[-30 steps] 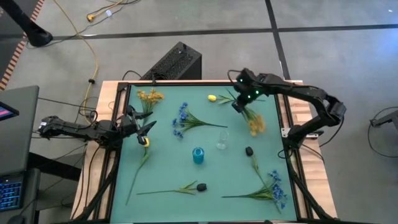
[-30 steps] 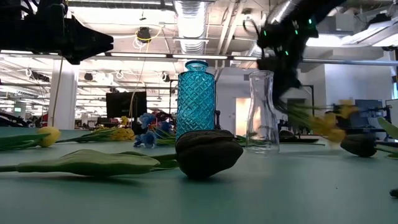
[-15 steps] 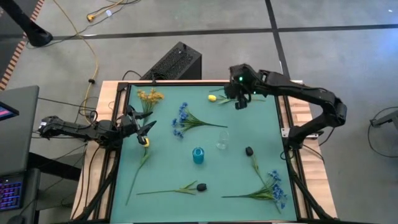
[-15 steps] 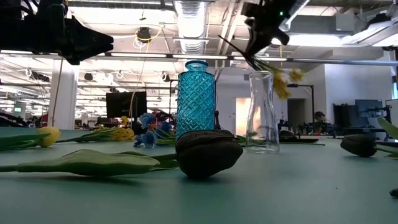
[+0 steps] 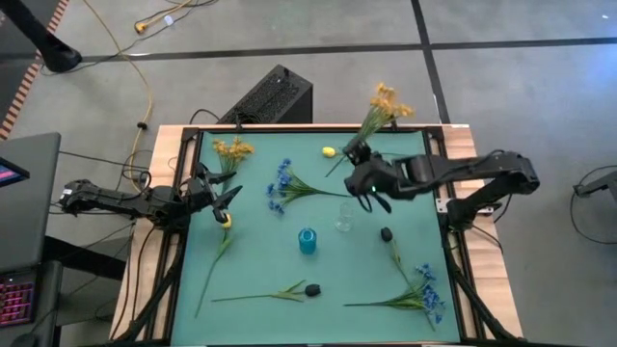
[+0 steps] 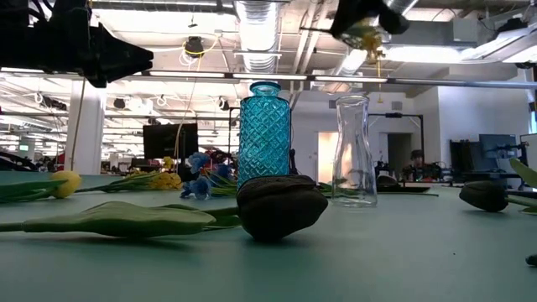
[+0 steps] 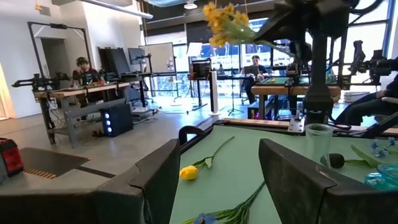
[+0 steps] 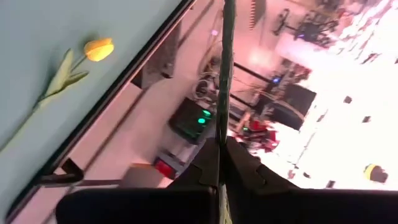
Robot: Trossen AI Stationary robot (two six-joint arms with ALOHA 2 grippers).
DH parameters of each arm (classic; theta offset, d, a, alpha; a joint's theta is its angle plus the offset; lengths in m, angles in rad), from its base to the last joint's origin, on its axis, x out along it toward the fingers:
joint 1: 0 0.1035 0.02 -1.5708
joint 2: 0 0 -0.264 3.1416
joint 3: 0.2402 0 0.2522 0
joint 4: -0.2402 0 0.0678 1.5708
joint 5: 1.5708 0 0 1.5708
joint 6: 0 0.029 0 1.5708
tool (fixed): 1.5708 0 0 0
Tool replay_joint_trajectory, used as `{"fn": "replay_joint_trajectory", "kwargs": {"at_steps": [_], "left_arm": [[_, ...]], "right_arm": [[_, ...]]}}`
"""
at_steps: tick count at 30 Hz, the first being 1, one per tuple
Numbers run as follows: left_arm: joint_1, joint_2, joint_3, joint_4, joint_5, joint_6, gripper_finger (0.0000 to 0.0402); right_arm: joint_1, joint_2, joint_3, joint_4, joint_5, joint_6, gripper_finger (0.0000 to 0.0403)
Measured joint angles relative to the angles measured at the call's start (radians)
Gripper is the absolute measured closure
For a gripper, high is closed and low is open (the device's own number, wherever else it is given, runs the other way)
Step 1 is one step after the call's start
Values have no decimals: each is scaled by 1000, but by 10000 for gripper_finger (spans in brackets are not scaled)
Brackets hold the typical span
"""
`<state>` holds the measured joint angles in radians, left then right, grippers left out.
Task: Sort flowers into vase by color
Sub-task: Put the right yellow flower into the transparent vase
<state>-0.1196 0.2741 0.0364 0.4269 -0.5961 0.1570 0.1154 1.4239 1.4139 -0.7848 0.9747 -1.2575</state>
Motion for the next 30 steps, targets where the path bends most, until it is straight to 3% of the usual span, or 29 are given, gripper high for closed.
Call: {"fn": "replay_joint_trajectory", "kwargs": {"at_steps": [7, 11, 19, 30], "left_arm": [[0, 0, 0, 46, 0, 16, 192], [0, 0, 0, 63, -7, 23, 192], [39, 0, 0, 66, -19, 23, 192], [97, 0, 0, 65, -18, 15, 192]], "right_arm": [[151, 4, -13, -112, 143, -9, 369], [226, 6, -79, -134, 225, -108, 369], [299, 5, -189, -128, 233, -112, 369], [273, 4, -256, -147, 233, -136, 369]]}}
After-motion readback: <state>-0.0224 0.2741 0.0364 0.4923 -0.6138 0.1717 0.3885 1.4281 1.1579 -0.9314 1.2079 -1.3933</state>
